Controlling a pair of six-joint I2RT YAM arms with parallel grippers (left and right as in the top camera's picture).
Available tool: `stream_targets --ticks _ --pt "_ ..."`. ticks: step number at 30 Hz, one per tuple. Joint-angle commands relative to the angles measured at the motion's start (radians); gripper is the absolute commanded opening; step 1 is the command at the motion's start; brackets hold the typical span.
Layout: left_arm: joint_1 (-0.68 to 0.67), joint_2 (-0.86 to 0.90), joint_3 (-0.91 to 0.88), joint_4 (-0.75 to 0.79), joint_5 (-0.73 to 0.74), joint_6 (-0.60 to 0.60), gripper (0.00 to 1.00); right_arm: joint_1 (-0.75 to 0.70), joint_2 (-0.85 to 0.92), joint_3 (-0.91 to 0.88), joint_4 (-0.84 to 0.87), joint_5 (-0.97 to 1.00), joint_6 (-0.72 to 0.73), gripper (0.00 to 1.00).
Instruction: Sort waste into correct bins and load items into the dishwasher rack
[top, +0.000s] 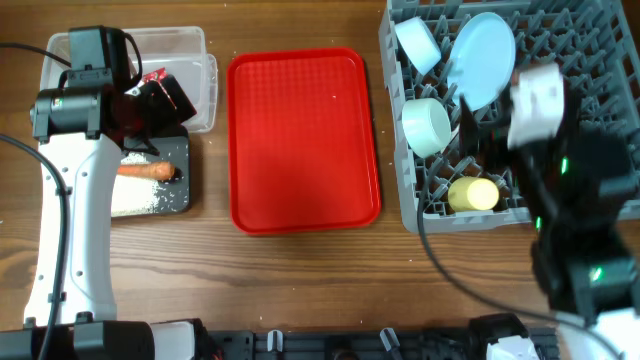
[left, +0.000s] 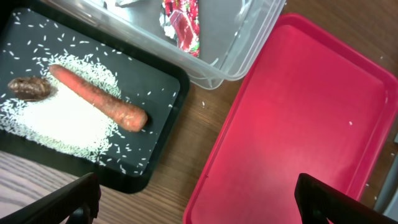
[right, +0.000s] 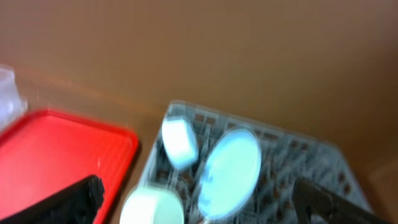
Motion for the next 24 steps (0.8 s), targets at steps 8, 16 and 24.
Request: stream_targets --ticks 8,16,24 --pt "0.004 0.006 0.016 0.002 -0.01 -0.013 1.0 -0.093 -0.663 -0.879 0.504 -0.114 0.131 1.0" --pt "0.004 0.006 0.016 0.002 -0.01 -0.013 1.0 -0.12 -0.834 -0.973 0.449 -0.104 0.196 1.0" --pt "0.004 0.006 0.016 0.002 -0.01 -0.013 1.0 -0.12 -0.818 -0.973 0.424 -0.104 0.196 1.0"
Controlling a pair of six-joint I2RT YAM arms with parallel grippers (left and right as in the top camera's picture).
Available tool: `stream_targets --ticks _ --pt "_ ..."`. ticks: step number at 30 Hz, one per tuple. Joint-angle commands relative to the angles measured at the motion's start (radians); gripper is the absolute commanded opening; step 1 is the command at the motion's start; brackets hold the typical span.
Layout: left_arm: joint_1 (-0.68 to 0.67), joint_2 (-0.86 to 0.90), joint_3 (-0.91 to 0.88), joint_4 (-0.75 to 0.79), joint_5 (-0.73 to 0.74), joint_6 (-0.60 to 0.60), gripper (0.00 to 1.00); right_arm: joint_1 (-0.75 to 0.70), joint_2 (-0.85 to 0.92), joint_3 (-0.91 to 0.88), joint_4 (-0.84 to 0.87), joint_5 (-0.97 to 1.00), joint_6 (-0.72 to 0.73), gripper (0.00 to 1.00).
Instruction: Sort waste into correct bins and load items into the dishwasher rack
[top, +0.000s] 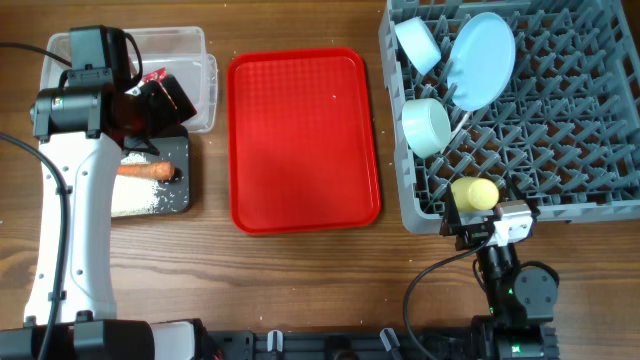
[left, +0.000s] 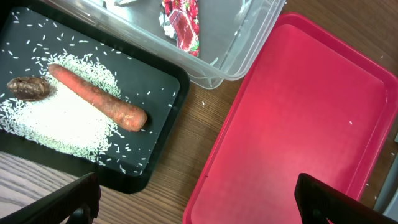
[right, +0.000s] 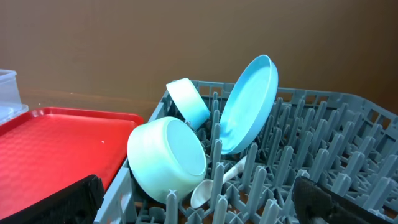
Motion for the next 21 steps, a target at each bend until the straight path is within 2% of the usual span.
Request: stream_targets --ticks 1,9,14,16,17,19,21 --pt "0.004 0.002 0.015 0.003 -0.01 -0.013 1.0 -0.004 0.0 -0.001 0.003 -0.008 0.02 1.0" --pt "0.004 -0.005 0.015 0.003 -0.01 -0.013 1.0 -0.004 0.0 -0.001 0.003 -0.008 0.02 1.0" --pt "0.001 -0.113 0.008 0.021 -0.04 -0.009 1.0 -0.004 0.0 -0.001 0.003 -0.008 0.02 1.0" --pt "-0.016 -0.198 -0.054 0.111 -0.031 0.026 1.0 -0.004 0.0 -0.001 0.003 -0.008 0.021 1.0" --pt "-0.033 -0.252 -0.111 0.193 -0.012 0.081 1.0 -0.004 0.0 -0.001 0.002 -0.008 0.02 1.0" --pt "-0.071 -0.387 -0.281 0.395 0.018 0.161 1.0 -0.004 0.0 -0.001 0.003 -0.008 0.02 1.0" --pt "-0.099 -0.525 -0.47 0.58 0.021 0.165 1.0 -0.004 0.0 -0.001 0.003 -0.008 0.02 1.0"
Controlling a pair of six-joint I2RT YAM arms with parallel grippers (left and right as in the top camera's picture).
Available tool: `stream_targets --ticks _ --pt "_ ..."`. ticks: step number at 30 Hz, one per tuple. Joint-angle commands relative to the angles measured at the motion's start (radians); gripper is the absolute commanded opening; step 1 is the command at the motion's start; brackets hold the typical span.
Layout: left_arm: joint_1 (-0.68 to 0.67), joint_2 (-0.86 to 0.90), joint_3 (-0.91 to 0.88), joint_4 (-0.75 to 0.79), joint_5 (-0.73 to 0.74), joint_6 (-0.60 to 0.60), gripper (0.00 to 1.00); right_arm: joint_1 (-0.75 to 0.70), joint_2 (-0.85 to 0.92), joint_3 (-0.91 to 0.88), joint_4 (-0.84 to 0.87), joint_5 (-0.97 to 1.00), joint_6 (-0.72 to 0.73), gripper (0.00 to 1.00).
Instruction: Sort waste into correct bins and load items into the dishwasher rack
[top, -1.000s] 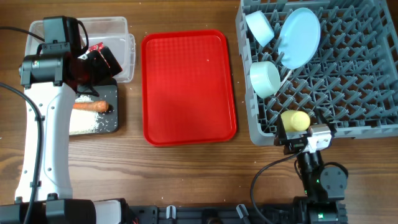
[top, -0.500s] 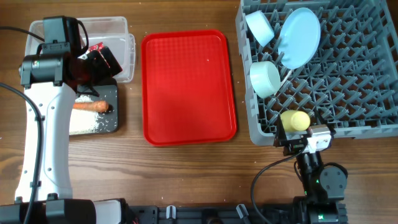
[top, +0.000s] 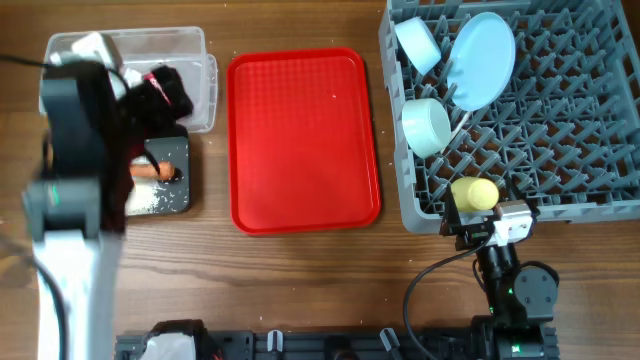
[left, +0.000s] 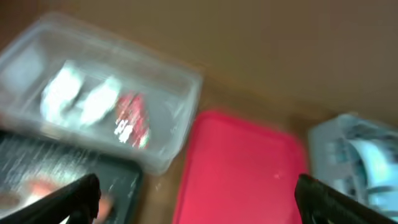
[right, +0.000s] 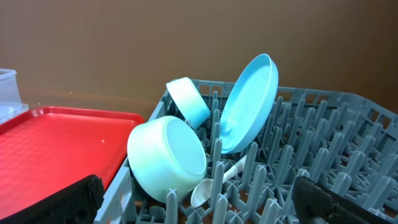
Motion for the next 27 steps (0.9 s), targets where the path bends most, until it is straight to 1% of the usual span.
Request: stream_targets --ticks 1,3,4,5,9,11,15,20,23,27 --pt "-0.049 -0.204 -0.29 0.201 0.027 0.077 1.0 -0.004 -0.003 -0.001 0.002 -0.008 0.02 1.0" --pt "-0.071 -0.347 -0.475 0.349 0.026 0.077 1.0 -0.004 -0.003 -0.001 0.002 -0.008 0.021 1.0" --pt "-0.076 -0.446 -0.591 0.427 0.026 0.077 1.0 -0.004 -0.003 -0.001 0.002 -0.008 0.02 1.0" --pt "-0.076 -0.523 -0.684 0.481 0.026 0.076 1.0 -0.004 -0.003 -0.001 0.002 -0.008 0.021 1.0" --pt "-0.076 -0.772 -0.956 0.624 0.028 0.076 1.0 -0.004 -0.003 -0.001 0.002 -0.008 0.021 1.0" --pt "-0.076 -0.857 -1.044 0.671 0.032 0.076 1.0 -0.004 -0.003 -0.001 0.002 -0.008 0.021 1.0" --pt "-0.073 -0.956 -1.125 0.693 0.034 0.088 1.0 -0.004 -0.003 -0.001 0.002 -0.008 0.021 1.0" --pt "-0.071 -1.021 -1.162 0.698 0.034 0.088 1.0 -0.004 -0.003 -0.001 0.002 -0.008 0.021 1.0" --pt "-0.071 -1.072 -1.204 0.745 0.034 0.087 1.0 -0.004 -0.003 -0.001 0.002 -0.008 0.021 1.0" --pt "-0.064 -1.103 -1.229 0.766 0.034 0.087 1.0 -0.004 -0.003 -0.001 0.002 -0.008 0.021 1.0"
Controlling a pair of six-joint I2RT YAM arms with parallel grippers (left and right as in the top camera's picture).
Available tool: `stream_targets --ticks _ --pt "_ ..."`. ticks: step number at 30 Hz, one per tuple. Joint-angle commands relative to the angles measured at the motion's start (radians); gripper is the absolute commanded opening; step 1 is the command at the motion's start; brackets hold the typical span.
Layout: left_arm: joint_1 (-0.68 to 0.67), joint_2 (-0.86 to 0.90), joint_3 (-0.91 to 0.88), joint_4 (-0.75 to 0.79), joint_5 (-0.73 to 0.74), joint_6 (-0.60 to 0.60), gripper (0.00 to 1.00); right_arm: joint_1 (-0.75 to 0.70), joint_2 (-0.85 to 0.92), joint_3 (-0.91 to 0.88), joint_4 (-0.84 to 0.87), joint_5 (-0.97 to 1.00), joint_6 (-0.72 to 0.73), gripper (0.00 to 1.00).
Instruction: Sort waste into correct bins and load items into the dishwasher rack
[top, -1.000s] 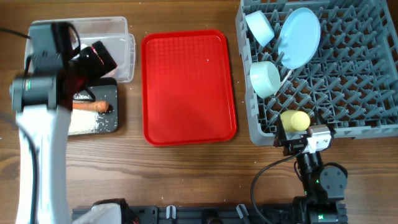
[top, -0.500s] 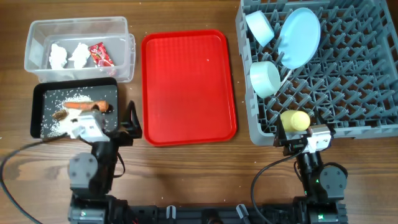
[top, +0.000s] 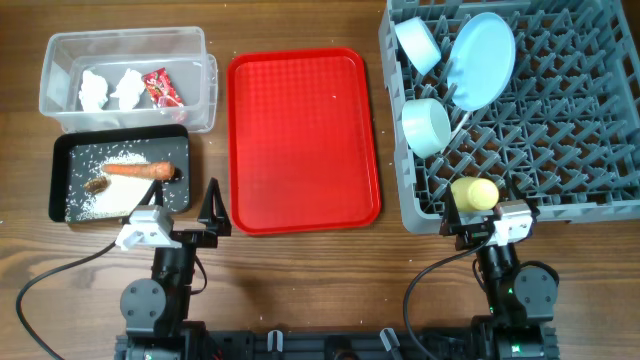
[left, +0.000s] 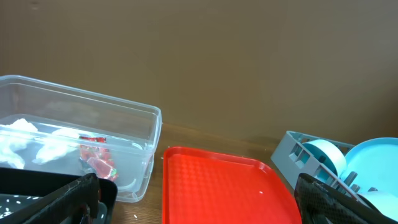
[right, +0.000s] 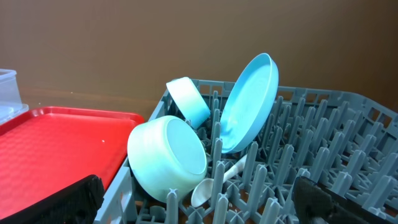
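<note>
A clear bin at the back left holds white tissues and a red wrapper. In front of it a black tray carries rice, a carrot and a small brown scrap. The grey rack on the right holds two pale bowls, a blue plate, a yellow cup and a white spoon. My left gripper is open and empty at the front edge, near the black tray. My right gripper is open and empty in front of the rack.
A red tray with nothing on it lies between the bins and the rack. Both arms are folded low at the table's front edge. Cables run along the front.
My left arm, blurred over the bins before, is now folded at the front edge, and its camera looks level across the table. The right arm has not moved.
At first my left gripper hung open over the bins while the right arm was a blur over the rack. Then the right arm sat folded at the front edge. Later the left arm was blurred over the bins, and now it too sits folded at the front.
</note>
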Motion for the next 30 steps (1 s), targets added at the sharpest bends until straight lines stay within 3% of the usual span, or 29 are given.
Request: stream_targets --ticks 1,8,12,30 --pt "0.01 -0.038 -0.035 0.024 0.011 0.024 1.0 -0.004 -0.005 -0.001 0.002 -0.008 0.017 1.0" --pt "0.019 -0.061 -0.073 0.005 0.005 0.024 1.0 -0.004 -0.005 -0.001 0.003 -0.008 0.017 1.0" --pt "0.019 -0.061 -0.073 -0.135 0.005 0.023 1.0 -0.004 -0.005 -0.001 0.003 -0.008 0.017 1.0" --pt "0.018 -0.058 -0.073 -0.133 0.008 0.023 1.0 -0.004 -0.005 -0.001 0.003 -0.008 0.016 1.0"
